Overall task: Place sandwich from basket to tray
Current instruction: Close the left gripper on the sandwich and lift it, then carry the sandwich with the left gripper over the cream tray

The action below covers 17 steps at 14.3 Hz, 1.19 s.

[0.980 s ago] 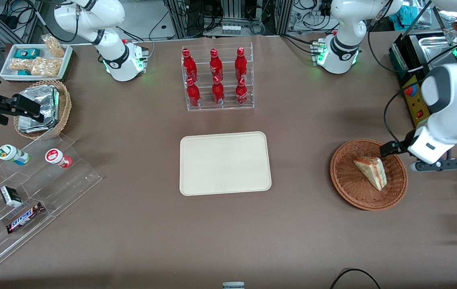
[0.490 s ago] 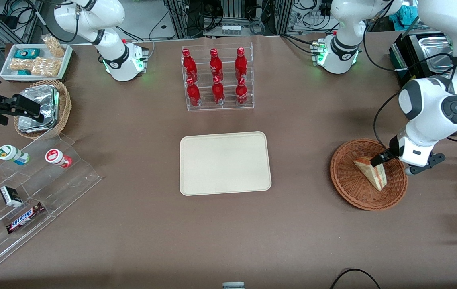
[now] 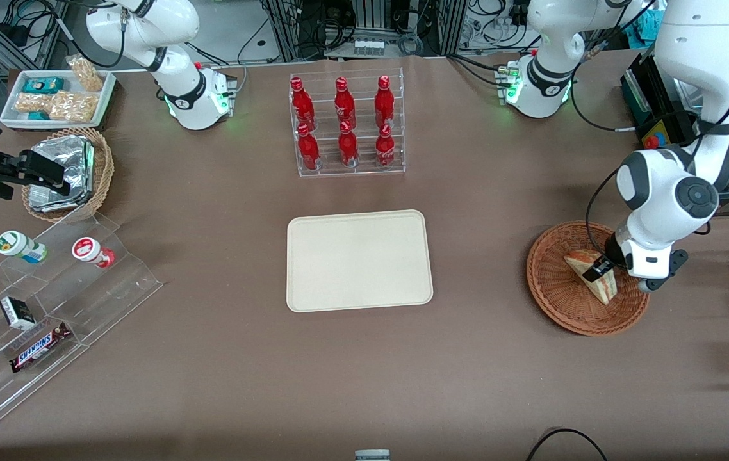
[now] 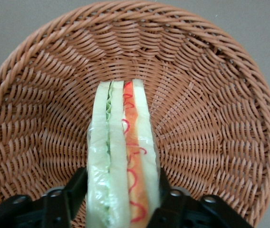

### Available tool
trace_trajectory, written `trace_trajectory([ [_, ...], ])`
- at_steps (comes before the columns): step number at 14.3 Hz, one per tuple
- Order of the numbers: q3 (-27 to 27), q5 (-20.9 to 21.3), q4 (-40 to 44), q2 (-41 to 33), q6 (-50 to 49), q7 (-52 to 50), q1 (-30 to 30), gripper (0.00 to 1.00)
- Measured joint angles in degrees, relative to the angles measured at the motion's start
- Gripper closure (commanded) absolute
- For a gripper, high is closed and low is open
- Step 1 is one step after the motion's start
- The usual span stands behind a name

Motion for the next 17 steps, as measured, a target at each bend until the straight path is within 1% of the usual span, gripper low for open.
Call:
trace_trajectory([
  [2, -0.1, 0.1, 0.5, -0.5, -1.4, 0.0, -0.1, 0.92],
  [4, -0.4, 0.2, 2.3, -1.9, -6.9, 0.7, -0.9, 0.97],
  [5, -0.5, 0.3, 3.8, -2.9, -10.7, 2.1, -1.9, 0.95],
  [6, -0.6, 0.3, 5.5, -3.9, -14.7, 4.7, -3.2, 0.93],
  [8, -0.8, 0.3, 9.6, -5.1, -21.1, 13.1, -6.3, 0.93],
  [10, -1.1, 0.1, 12.2, -4.9, -23.6, 17.7, -10.2, 0.94],
  [13, -1.7, 0.0, 14.5, -1.8, -23.5, 15.0, -18.8, 0.94],
  [15, -1.9, -0.1, 18.4, 2.5, -23.3, 9.4, -25.2, 0.94],
  [17, -1.9, -0.1, 24.2, 7.7, -23.2, 2.4, -31.2, 0.94],
])
